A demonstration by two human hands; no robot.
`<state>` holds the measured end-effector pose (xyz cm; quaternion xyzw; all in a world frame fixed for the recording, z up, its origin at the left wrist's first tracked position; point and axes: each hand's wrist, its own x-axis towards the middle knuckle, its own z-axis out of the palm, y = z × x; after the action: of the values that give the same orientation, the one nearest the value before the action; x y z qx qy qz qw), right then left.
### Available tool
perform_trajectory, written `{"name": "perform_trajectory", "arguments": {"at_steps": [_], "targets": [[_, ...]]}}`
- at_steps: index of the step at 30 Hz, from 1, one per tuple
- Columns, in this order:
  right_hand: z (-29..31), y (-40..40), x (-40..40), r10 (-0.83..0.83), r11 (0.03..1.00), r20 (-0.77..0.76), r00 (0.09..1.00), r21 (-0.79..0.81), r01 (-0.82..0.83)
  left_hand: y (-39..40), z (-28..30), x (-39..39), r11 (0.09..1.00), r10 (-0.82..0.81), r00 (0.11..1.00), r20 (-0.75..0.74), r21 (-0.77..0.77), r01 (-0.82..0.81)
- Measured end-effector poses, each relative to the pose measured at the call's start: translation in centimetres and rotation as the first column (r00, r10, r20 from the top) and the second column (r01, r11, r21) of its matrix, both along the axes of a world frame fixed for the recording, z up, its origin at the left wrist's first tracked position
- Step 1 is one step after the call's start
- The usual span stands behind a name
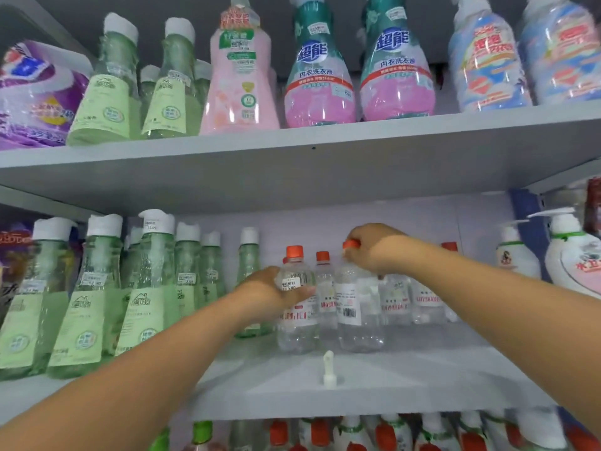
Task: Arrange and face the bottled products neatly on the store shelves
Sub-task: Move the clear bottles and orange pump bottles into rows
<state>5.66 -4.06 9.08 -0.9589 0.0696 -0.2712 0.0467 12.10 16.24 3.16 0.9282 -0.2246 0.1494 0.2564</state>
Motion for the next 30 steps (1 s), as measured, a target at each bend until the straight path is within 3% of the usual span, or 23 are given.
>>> {"name": "perform_trajectory", "arguments": {"at_steps": [2,6,11,14,16,20,25,30], "targets": [[0.1,0.3,1.2,0.035,0.999,-0.039,0.999,0.02,-0.034,0.1,1.6,1.3,0.993,-0.026,0.998,-0.052,0.113,0.032],[0.1,0.1,2.7,0.16,0.983,-0.068,0.985,0.105,-0.152,-0.1,3.2,3.5,0.974,-0.16,0.976,-0.147,0.137,0.181],[-2.0,-1.1,4.9,0.264,0.938,0.117,0.957,0.202,-0.283,-0.8,0.6,6.3,0.957,-0.286,0.958,0.025,-0.047,0.287],[-3.8,-1.9,6.6,0.277,0.897,0.253,0.927,0.277,-0.343,-1.3,-0.4,8.0,0.94,-0.276,0.961,0.003,-0.209,0.27],[-4.1,-1.9,7.2,0.299,0.86,0.292,0.909,0.33,-0.389,-1.4,-0.4,8.8,0.946,-0.238,0.971,0.005,-0.224,0.233],[-4.6,-2.3,7.3,0.29,0.835,0.273,0.917,0.397,-0.382,-1.4,-0.7,10.0,0.961,-0.183,0.983,0.001,-0.209,0.179],[-6.3,-2.0,7.0,0.249,0.869,0.198,0.948,0.386,-0.309,-1.4,-1.1,10.5,0.953,-0.169,0.985,0.045,-0.249,0.175],[-6.1,-2.5,7.2,0.418,0.693,0.188,0.888,0.566,-0.446,-0.3,-2.0,9.7,0.968,-0.199,0.977,-0.079,-0.172,0.183]]}}
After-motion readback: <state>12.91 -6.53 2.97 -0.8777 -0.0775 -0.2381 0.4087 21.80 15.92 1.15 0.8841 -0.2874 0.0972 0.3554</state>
